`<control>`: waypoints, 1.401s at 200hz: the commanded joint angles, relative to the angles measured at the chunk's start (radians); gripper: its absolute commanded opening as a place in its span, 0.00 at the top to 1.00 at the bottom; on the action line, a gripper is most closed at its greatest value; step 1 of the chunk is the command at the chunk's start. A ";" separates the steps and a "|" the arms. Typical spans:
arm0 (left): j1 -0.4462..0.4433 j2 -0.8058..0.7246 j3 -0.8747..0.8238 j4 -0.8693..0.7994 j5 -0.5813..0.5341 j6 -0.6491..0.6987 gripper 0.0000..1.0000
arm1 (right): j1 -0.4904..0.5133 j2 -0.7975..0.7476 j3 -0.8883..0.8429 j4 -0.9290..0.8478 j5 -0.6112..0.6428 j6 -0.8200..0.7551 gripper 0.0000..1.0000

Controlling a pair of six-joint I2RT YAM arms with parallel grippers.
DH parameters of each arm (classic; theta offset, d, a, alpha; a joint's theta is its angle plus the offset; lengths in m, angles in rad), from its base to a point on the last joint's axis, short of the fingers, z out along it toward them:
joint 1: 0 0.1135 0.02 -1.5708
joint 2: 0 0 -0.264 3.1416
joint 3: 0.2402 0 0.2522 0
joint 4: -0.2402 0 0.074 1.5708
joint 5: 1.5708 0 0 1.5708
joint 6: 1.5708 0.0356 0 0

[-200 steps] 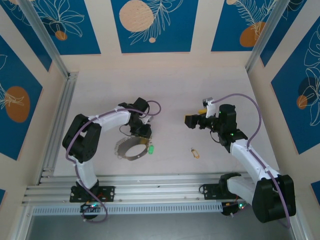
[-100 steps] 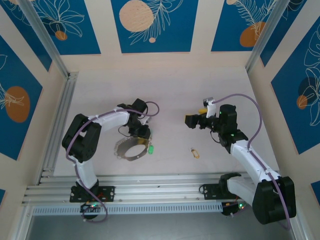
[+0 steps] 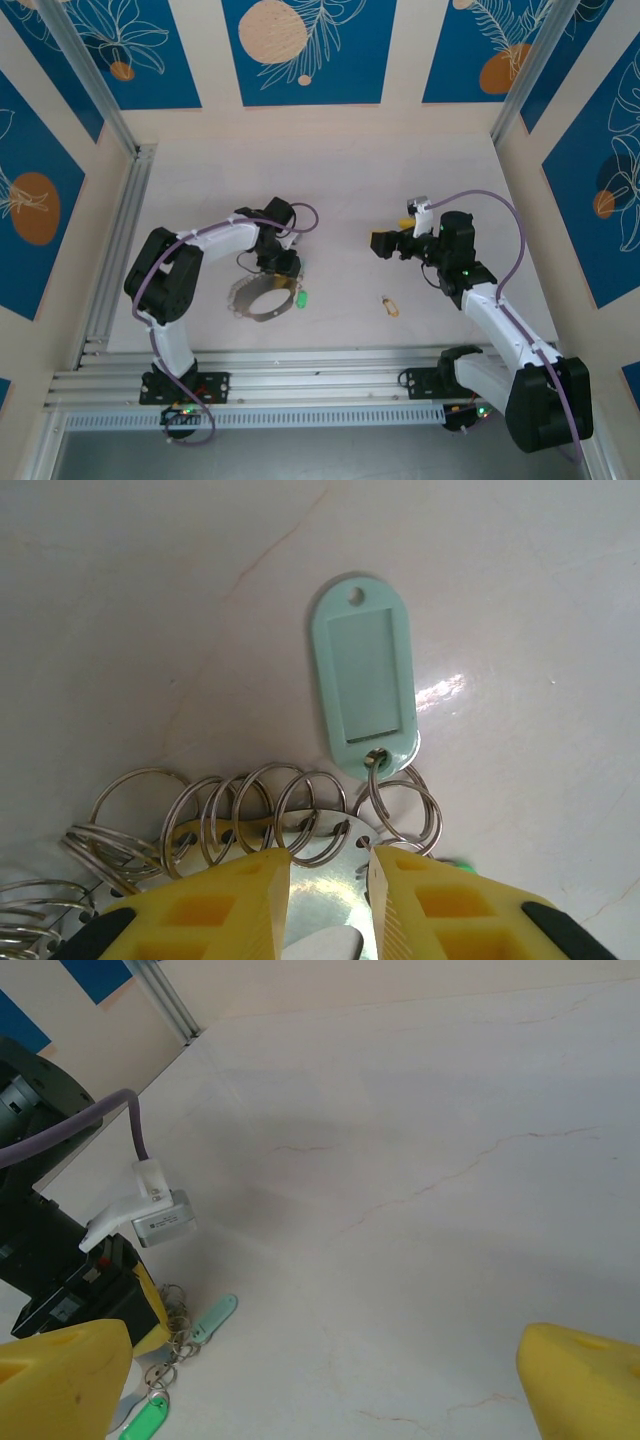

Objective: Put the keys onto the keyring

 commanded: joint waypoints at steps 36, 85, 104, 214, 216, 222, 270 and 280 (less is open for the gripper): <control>0.011 -0.057 -0.048 -0.032 -0.074 -0.026 0.71 | 0.009 -0.020 -0.018 0.025 0.005 -0.013 0.01; 0.005 -0.011 -0.013 0.003 -0.064 -0.038 0.71 | 0.010 -0.040 -0.015 0.002 0.014 -0.020 0.01; 0.005 -0.001 -0.003 0.004 -0.084 -0.035 0.71 | 0.011 -0.052 -0.020 0.006 0.017 -0.021 0.01; -0.040 0.060 0.108 -0.058 -0.261 0.015 0.71 | 0.011 -0.038 -0.020 0.021 0.017 -0.018 0.01; -0.042 0.061 0.109 -0.058 -0.264 0.015 0.71 | 0.012 -0.037 -0.021 0.021 0.016 -0.018 0.01; -0.044 0.066 0.113 -0.059 -0.269 0.016 0.71 | 0.011 -0.036 -0.019 0.023 0.015 -0.018 0.01; -0.053 0.097 0.141 -0.062 -0.272 0.017 0.71 | 0.011 -0.035 -0.019 0.026 0.015 -0.017 0.01; -0.053 0.101 0.146 -0.060 -0.263 0.017 0.71 | 0.011 -0.033 -0.018 0.028 0.015 -0.017 0.01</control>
